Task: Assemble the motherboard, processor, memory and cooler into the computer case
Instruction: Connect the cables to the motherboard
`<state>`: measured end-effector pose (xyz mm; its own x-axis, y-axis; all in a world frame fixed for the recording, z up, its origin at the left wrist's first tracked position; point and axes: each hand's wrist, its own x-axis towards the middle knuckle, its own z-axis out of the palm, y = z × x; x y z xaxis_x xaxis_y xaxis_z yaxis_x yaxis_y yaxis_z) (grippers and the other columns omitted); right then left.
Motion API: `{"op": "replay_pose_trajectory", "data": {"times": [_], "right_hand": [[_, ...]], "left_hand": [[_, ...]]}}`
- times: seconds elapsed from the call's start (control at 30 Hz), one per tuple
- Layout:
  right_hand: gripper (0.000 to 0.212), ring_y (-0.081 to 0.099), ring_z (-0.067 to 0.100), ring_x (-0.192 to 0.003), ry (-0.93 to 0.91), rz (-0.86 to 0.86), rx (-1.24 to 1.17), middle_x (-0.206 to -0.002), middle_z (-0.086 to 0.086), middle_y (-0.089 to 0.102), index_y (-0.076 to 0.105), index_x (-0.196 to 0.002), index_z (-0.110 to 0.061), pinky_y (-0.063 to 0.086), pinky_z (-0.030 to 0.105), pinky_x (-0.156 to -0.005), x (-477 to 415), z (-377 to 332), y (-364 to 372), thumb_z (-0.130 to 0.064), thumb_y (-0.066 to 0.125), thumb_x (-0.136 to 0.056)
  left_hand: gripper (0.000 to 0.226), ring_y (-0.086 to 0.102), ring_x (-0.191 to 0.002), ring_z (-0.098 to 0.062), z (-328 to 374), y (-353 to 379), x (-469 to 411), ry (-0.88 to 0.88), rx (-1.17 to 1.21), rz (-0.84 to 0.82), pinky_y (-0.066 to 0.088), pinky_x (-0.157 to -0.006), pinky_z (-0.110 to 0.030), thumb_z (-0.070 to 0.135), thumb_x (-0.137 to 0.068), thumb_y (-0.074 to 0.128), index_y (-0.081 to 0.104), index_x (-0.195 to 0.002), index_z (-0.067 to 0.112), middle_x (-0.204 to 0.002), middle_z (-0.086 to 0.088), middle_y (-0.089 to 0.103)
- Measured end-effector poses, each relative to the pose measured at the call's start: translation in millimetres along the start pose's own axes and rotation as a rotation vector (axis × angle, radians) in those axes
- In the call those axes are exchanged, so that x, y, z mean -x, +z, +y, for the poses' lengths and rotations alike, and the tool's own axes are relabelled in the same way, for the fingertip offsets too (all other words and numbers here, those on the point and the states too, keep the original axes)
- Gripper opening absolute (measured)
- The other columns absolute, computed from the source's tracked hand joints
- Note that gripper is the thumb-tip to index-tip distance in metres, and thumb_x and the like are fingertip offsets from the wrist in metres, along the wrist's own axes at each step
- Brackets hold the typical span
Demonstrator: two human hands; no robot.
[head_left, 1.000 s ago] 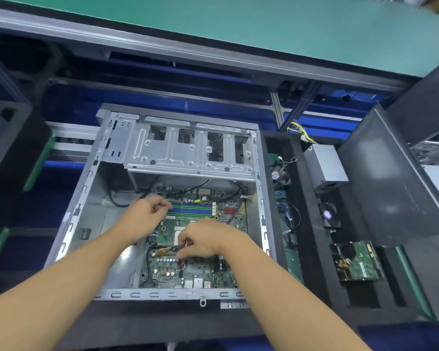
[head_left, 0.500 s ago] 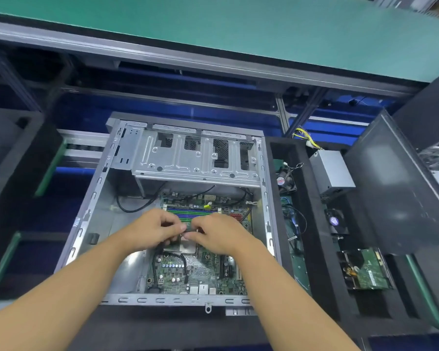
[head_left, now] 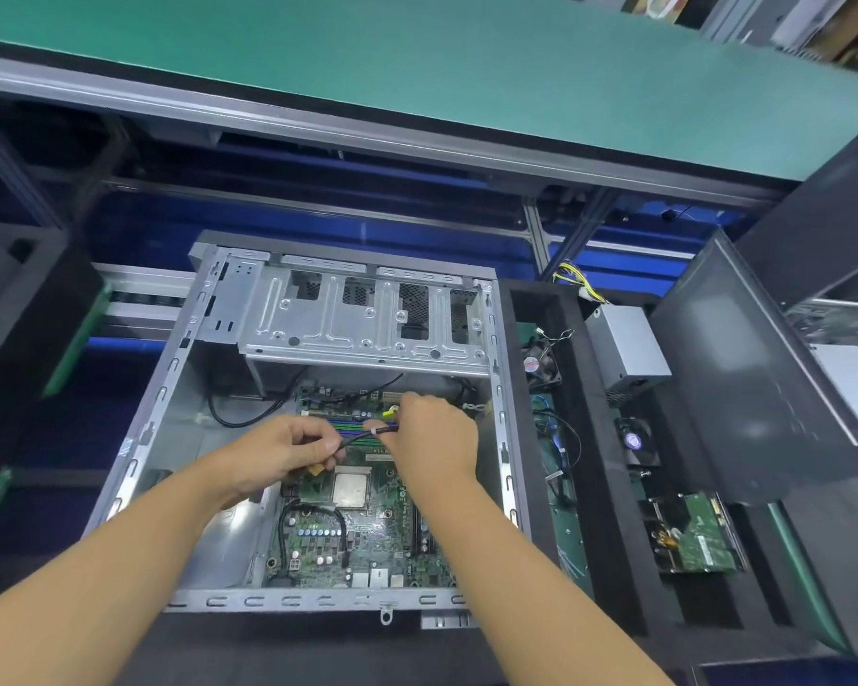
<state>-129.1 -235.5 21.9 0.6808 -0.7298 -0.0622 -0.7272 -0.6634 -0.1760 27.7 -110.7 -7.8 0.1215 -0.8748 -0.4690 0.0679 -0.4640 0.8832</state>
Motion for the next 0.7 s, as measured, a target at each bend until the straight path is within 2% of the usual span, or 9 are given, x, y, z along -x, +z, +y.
{"op": "replay_pose_trajectory", "data": {"times": [0.1, 0.17, 0.27, 0.33, 0.4, 0.43, 0.5, 0.57, 0.7], "right_hand": [[0.026, 0.064, 0.030, -0.095, 0.048, -0.054, -0.088, -0.100, 0.010, 0.068, 0.059, -0.103, -0.010, 0.036, 0.032, -0.064, 1, -6, 2, -0.034, 0.067, -0.095], [0.018, 0.064, 0.027, -0.091, 0.114, -0.080, -0.263, -0.098, 0.009, 0.068, 0.059, -0.107, -0.010, 0.039, 0.030, -0.063, 5, -5, 3, -0.015, 0.068, -0.092], [0.041, 0.060, 0.010, -0.074, 0.334, -0.161, -0.720, -0.088, -0.001, 0.065, 0.048, -0.123, -0.020, 0.040, 0.020, -0.056, 12, 1, 4, -0.009, 0.066, -0.087], [0.043, 0.058, 0.011, -0.071, 0.567, -0.190, -1.112, -0.089, 0.002, 0.059, 0.036, -0.126, -0.020, 0.048, 0.018, -0.058, 13, 3, 0, -0.009, 0.059, -0.091], [0.034, 0.065, 0.018, -0.073, 0.764, -0.098, -1.455, -0.099, 0.010, 0.055, 0.032, -0.126, -0.016, 0.060, 0.030, -0.066, 8, 6, -3, -0.004, 0.048, -0.099], [0.033, 0.069, 0.019, -0.070, 0.820, -0.047, -1.558, -0.106, 0.013, 0.053, 0.030, -0.128, -0.017, 0.062, 0.034, -0.064, 6, 7, -5, -0.001, 0.042, -0.101], [0.047, 0.070, 0.018, -0.056, 0.857, -0.007, -1.621, -0.113, 0.015, 0.054, 0.025, -0.139, -0.021, 0.060, 0.033, -0.056, 6, 8, -7, 0.007, 0.031, -0.101], [0.058, 0.065, 0.016, -0.047, 0.824, -0.018, -1.595, -0.111, 0.014, 0.061, 0.020, -0.146, -0.020, 0.057, 0.031, -0.051, 8, 8, -8, 0.011, 0.026, -0.098], [0.057, 0.054, 0.017, -0.039, 0.662, -0.088, -1.511, -0.098, 0.005, 0.076, 0.020, -0.143, -0.025, 0.045, 0.025, -0.039, 13, 5, -12, 0.006, 0.032, -0.097]], "left_hand": [[0.012, 0.050, -0.061, -0.009, 1, 0, 3, -0.013, -0.005, -0.091, 0.036, -0.054, -0.018, 0.020, -0.092, 0.062, 0.066, -0.083, 0.013, -0.073, -0.001, 0.061], [0.011, 0.050, -0.062, -0.009, 0, 0, 5, -0.006, 0.001, -0.147, 0.037, -0.055, -0.018, 0.020, -0.090, 0.063, 0.065, -0.081, 0.015, -0.074, -0.001, 0.060], [0.009, 0.048, -0.064, -0.010, -1, 0, 5, -0.003, -0.043, -0.191, 0.036, -0.057, -0.018, 0.017, -0.091, 0.064, 0.064, -0.085, 0.010, -0.074, -0.002, 0.058], [0.009, 0.050, -0.066, -0.009, -1, 0, 6, -0.015, -0.092, -0.234, 0.038, -0.058, -0.017, 0.017, -0.091, 0.064, 0.066, -0.086, 0.010, -0.075, 0.000, 0.060], [0.008, 0.054, -0.067, -0.007, -2, 0, 8, -0.027, -0.128, -0.284, 0.040, -0.060, -0.014, 0.017, -0.091, 0.065, 0.067, -0.086, 0.012, -0.076, 0.002, 0.063], [0.008, 0.054, -0.066, -0.006, -2, 0, 8, -0.035, -0.137, -0.314, 0.041, -0.059, -0.013, 0.017, -0.092, 0.065, 0.067, -0.086, 0.013, -0.076, 0.002, 0.064], [0.007, 0.053, -0.064, -0.005, -2, 1, 10, -0.059, -0.138, -0.385, 0.040, -0.058, -0.013, 0.018, -0.091, 0.066, 0.067, -0.088, 0.012, -0.076, 0.003, 0.063], [0.007, 0.053, -0.062, -0.004, 0, 1, 12, -0.073, -0.130, -0.419, 0.039, -0.055, -0.013, 0.020, -0.090, 0.068, 0.067, -0.089, 0.013, -0.076, 0.004, 0.064], [0.009, 0.054, -0.062, -0.006, 3, 1, 15, -0.124, -0.139, -0.440, 0.040, -0.056, -0.016, 0.026, -0.082, 0.076, 0.075, -0.087, 0.018, -0.073, 0.003, 0.066]]}}
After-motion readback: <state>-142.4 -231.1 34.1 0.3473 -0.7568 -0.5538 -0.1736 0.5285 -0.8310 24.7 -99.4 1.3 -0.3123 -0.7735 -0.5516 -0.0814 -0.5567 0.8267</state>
